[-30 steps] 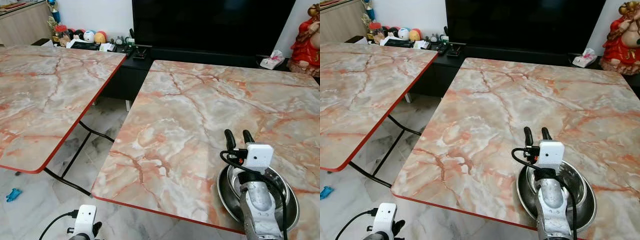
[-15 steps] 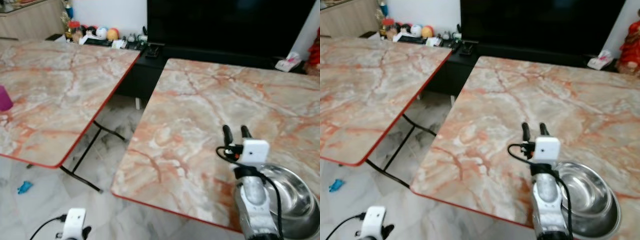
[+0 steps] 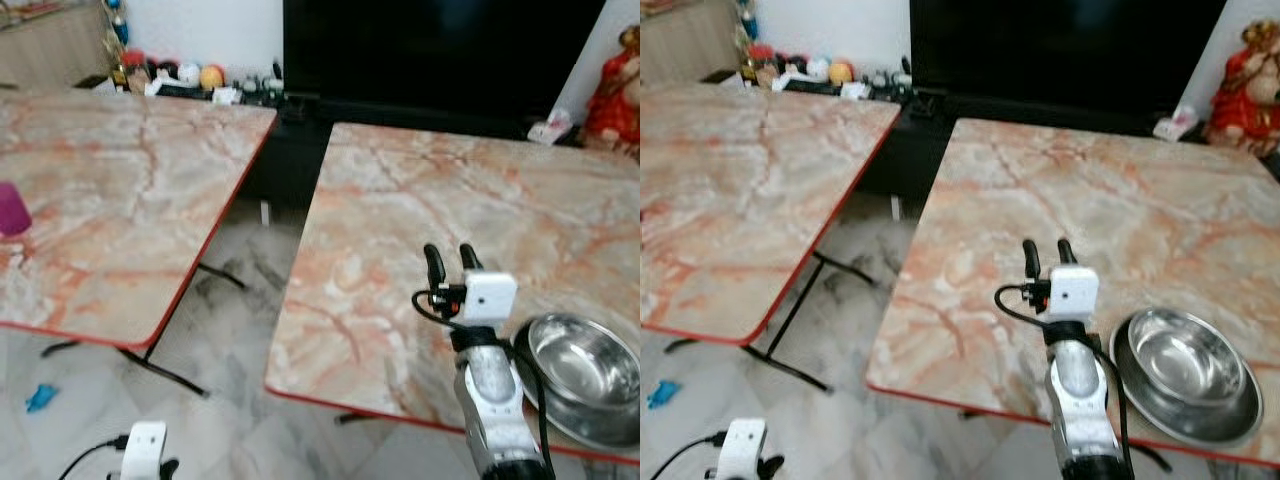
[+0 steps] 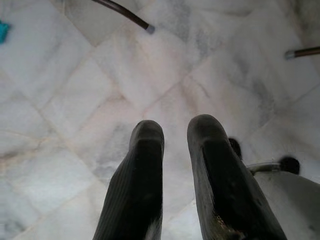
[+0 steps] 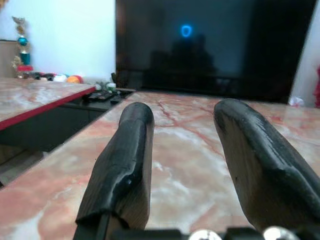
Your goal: Setting the table
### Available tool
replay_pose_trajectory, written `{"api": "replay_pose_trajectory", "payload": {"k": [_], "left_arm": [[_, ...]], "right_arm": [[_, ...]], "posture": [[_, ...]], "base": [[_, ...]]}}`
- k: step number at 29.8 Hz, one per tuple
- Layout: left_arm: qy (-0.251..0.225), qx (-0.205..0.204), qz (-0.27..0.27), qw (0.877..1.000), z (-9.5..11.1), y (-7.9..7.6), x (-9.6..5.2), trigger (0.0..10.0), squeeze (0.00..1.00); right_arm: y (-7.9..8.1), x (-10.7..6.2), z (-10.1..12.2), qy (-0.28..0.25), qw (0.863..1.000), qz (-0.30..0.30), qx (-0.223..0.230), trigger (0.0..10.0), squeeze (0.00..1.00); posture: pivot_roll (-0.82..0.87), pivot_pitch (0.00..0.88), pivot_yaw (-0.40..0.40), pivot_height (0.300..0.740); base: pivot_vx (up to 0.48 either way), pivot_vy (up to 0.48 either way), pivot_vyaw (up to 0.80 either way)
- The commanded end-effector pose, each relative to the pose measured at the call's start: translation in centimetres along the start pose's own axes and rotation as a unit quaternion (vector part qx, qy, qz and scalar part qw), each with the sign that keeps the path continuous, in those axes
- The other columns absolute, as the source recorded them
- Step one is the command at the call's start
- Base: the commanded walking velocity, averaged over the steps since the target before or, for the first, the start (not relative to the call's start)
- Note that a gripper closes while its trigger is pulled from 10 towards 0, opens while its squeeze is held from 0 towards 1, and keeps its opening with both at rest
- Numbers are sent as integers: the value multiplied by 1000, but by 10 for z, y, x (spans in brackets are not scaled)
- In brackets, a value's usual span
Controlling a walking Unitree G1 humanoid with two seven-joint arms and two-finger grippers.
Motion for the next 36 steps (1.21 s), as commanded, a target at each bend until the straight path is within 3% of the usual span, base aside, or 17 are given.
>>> {"api": "replay_pose_trajectory", "payload": {"k": [1,11,24,36], "left_arm": [[6,-3,1,1000,-4,-1,-1,10000,0],[7,-6,1,1000,-4,-3,0,10000,0],[10,-6,6,1000,-6,9,-2,10000,0],[13,-3,-1,1000,-9,0,-2,10000,0]], "right_arm": [[-3,-2,-3,6,1000,-2,-2,10000,0],[-1,0,0,1,1000,3,-7,10000,0],[-1,-1,-2,6,1000,-3,-6,10000,0],[-6,-6,-13,24,1000,-11,-4,10000,0]], "posture": [[101,0,-17,740],[102,0,-20,740],[103,0,-17,740],[103,0,-20,740]], "base": [[0,360,0],[0,360,0],[0,360,0],[0,360,0]]}}
Point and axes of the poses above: a point about 5 cm out from each wrist's last joint towards the gripper, its own x axis pointing out of the wrist towards the gripper, its own z axis along the axis of the wrist's last joint, y = z × x, the point moved 6 cm from there along x, pointing out of the wrist towards the gripper, and after that the axes turned 5 degrees about -x, right-handed, at the moved point
